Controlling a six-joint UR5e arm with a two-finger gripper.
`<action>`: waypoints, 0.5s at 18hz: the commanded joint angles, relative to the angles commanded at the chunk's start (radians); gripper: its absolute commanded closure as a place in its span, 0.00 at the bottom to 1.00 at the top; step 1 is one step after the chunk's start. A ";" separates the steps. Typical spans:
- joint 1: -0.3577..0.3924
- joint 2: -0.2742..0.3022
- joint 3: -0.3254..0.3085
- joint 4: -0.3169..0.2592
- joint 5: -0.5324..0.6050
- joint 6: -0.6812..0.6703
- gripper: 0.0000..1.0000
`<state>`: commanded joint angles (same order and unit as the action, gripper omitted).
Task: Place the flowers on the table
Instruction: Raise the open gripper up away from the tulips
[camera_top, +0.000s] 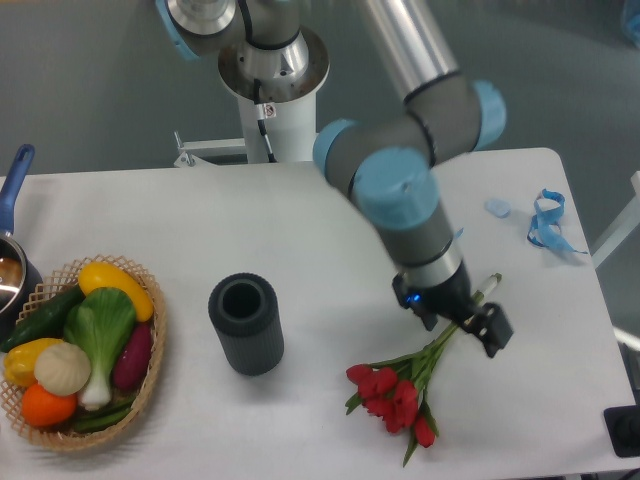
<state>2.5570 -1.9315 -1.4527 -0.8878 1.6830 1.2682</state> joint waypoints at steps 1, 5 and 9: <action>0.027 0.034 -0.003 -0.040 -0.035 0.040 0.00; 0.153 0.133 -0.023 -0.216 -0.137 0.260 0.00; 0.247 0.195 -0.058 -0.263 -0.212 0.447 0.00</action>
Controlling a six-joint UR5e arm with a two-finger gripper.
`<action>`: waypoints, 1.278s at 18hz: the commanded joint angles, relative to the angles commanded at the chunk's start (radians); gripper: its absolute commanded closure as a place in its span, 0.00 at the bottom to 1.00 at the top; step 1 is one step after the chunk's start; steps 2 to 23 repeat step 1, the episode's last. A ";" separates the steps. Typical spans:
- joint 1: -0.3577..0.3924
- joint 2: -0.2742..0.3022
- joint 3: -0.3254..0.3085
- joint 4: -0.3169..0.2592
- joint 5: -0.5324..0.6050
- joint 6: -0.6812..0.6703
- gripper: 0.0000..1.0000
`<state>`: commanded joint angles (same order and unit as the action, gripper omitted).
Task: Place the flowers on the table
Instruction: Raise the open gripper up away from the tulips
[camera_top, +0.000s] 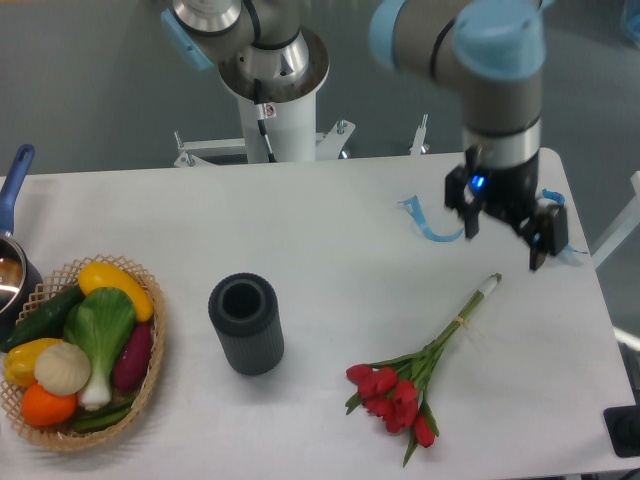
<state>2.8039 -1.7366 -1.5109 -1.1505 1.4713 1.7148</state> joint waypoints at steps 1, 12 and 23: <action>0.008 0.005 -0.005 0.000 -0.014 0.002 0.00; 0.008 0.005 -0.005 0.000 -0.014 0.002 0.00; 0.008 0.005 -0.005 0.000 -0.014 0.002 0.00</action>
